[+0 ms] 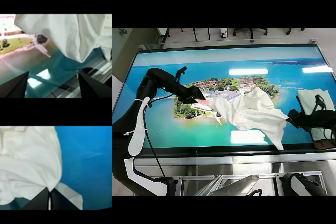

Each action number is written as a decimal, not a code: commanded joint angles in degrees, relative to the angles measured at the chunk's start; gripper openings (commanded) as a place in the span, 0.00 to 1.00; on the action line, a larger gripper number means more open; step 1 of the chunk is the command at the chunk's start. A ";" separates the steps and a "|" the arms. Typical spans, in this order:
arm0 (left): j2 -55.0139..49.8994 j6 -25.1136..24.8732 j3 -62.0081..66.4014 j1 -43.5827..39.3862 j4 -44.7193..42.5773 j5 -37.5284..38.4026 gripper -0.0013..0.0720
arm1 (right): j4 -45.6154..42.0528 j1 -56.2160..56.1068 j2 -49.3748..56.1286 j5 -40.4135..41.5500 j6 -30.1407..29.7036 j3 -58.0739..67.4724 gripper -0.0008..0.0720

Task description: Fold the shirts.

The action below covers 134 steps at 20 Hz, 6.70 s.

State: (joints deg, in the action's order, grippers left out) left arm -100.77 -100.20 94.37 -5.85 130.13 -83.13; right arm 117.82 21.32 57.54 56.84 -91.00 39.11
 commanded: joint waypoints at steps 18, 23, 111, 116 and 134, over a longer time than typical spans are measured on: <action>-14.58 -0.44 -1.62 -11.08 1.84 13.46 0.18 | 3.54 5.97 0.09 1.36 -8.26 0.07 0.04; -3.78 -0.26 -1.49 -8.11 2.10 9.92 0.05 | 17.75 6.08 -2.60 5.64 -14.40 3.78 0.04; 22.29 -9.09 -38.91 30.99 -1.42 5.20 0.05 | 26.91 -9.99 33.14 13.79 -25.20 16.90 0.04; 38.18 -7.78 -20.94 30.99 11.23 -3.26 0.05 | 33.73 -6.95 6.88 12.59 -24.57 34.01 0.04; 55.12 -1.64 1.92 31.28 2.03 13.62 0.05 | 20.20 -2.99 -3.63 12.59 -21.75 63.98 0.04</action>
State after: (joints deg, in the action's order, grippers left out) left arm -41.36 -96.88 104.01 25.45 124.55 -68.60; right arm 134.02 18.81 48.51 65.91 -113.36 108.40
